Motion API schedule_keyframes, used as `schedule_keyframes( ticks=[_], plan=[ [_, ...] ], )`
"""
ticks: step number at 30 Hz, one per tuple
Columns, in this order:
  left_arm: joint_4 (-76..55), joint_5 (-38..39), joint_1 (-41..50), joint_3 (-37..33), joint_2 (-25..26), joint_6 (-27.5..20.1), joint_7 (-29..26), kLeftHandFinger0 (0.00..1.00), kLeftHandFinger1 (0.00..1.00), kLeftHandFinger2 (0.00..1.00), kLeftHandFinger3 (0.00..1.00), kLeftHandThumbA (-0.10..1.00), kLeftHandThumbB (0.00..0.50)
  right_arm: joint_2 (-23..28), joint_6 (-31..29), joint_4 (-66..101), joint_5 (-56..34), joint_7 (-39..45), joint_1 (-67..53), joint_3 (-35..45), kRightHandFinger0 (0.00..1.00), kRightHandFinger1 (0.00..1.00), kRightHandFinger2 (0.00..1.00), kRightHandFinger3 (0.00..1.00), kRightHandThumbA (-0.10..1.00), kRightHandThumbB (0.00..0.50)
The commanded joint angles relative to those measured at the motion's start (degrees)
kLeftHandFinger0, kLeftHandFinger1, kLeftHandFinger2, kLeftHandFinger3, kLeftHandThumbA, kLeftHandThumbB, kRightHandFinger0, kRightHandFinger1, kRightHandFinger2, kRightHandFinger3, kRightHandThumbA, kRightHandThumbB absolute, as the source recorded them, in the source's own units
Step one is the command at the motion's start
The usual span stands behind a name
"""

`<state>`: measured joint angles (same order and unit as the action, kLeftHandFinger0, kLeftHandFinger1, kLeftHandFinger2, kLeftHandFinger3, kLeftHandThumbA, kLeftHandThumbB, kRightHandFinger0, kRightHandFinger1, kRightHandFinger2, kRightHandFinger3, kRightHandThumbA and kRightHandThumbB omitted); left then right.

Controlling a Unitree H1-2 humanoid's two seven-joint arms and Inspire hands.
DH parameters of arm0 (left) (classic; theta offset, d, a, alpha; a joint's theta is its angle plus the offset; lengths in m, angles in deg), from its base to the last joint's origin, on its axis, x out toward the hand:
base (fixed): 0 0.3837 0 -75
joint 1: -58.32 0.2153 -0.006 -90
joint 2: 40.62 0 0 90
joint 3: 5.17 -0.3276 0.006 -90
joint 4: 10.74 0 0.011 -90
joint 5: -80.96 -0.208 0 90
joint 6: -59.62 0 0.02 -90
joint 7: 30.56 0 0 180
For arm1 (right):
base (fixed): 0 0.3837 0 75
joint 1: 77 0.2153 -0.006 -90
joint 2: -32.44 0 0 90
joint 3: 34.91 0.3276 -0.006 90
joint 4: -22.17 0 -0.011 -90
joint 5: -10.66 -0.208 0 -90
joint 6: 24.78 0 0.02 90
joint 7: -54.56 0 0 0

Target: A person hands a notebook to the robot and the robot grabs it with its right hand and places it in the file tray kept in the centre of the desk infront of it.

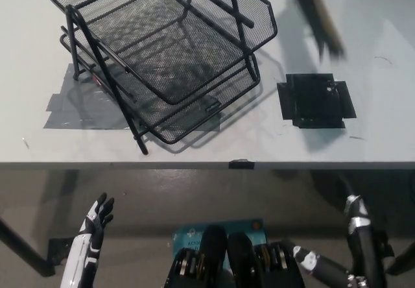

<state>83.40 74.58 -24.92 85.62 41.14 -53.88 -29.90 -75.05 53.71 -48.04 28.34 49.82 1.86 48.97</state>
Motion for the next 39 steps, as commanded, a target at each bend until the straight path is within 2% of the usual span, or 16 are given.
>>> schedule_keyframes(
  ticks=[1,6,8,12,14,16,18,23,29,31,34,39],
  plan=[
    [-1.2,-0.7,-0.2,0.5,0.9,-3.4,-1.0,1.00,1.00,1.00,1.00,1.00,0.337,-1.5,-3.5,9.3,9.5,-3.6,4.4,2.1,1.00,1.00,1.00,1.00,0.96,0.267],
    [-1.4,-0.9,0.2,0.8,0.7,-3.3,-1.1,1.00,1.00,1.00,1.00,1.00,0.328,-2.7,-0.9,10.6,13.6,-4.2,8.9,3.1,1.00,1.00,1.00,1.00,0.98,0.294],
    [-1.6,-0.2,0.3,0.7,0.9,-2.7,-0.6,1.00,1.00,1.00,1.00,1.00,0.340,-3.3,0.2,10.3,15.4,-4.4,10.5,3.4,1.00,1.00,1.00,1.00,0.99,0.306],
    [-1.8,0.1,0.0,0.8,0.9,-2.5,-0.5,1.00,1.00,1.00,1.00,0.99,0.348,-3.8,0.5,9.3,16.9,-4.6,13.5,3.5,1.00,1.00,1.00,1.00,0.95,0.291],
    [-1.8,0.3,-0.2,0.8,0.8,-2.6,-0.4,1.00,1.00,1.00,1.00,0.99,0.336,-3.8,0.4,7.9,18.6,-4.9,15.7,3.2,1.00,1.00,1.00,1.00,0.90,0.274],
    [-1.7,0.0,-0.2,0.7,0.9,-3.0,-0.4,1.00,1.00,1.00,1.00,0.99,0.328,-3.8,0.0,6.3,19.7,-5.7,17.0,3.1,1.00,1.00,1.00,1.00,0.86,0.281],
    [-1.8,-0.2,-0.1,0.7,0.7,-3.0,-0.6,1.00,1.00,1.00,1.00,0.99,0.323,-3.4,-0.3,3.9,23.0,-6.8,18.8,2.7,1.00,1.00,1.00,1.00,0.87,0.268],
    [-2.0,0.5,-0.4,0.8,0.5,-2.2,-0.5,1.00,1.00,1.00,1.00,0.97,0.327,-3.6,1.5,-2.0,23.6,-7.4,23.9,2.5,1.00,1.00,1.00,1.00,0.80,0.290],
    [-2.1,-0.6,-0.8,0.7,0.6,-2.7,-0.7,1.00,1.00,1.00,1.00,0.99,0.315,-3.2,3.2,-6.6,24.4,-8.7,29.0,3.3,1.00,1.00,1.00,1.00,0.77,0.273],
    [-2.3,-0.8,-0.9,0.6,0.6,-2.1,-0.7,1.00,1.00,1.00,1.00,1.00,0.317,-3.0,3.7,-8.5,24.1,-9.2,30.8,3.6,1.00,1.00,1.00,1.00,0.77,0.255],
    [-2.3,-0.4,-1.0,0.5,0.5,-2.4,-0.5,1.00,1.00,1.00,1.00,0.98,0.314,-2.2,4.2,-12.7,24.2,-10.7,34.2,4.1,1.00,1.00,1.00,1.00,0.83,0.229],
    [-2.3,-1.3,-1.5,0.5,0.7,-2.7,-0.8,1.00,1.00,1.00,1.00,1.00,0.304,-1.2,5.0,-18.9,23.9,-12.6,39.2,4.8,1.00,1.00,1.00,1.00,0.89,0.222]
  ],
)
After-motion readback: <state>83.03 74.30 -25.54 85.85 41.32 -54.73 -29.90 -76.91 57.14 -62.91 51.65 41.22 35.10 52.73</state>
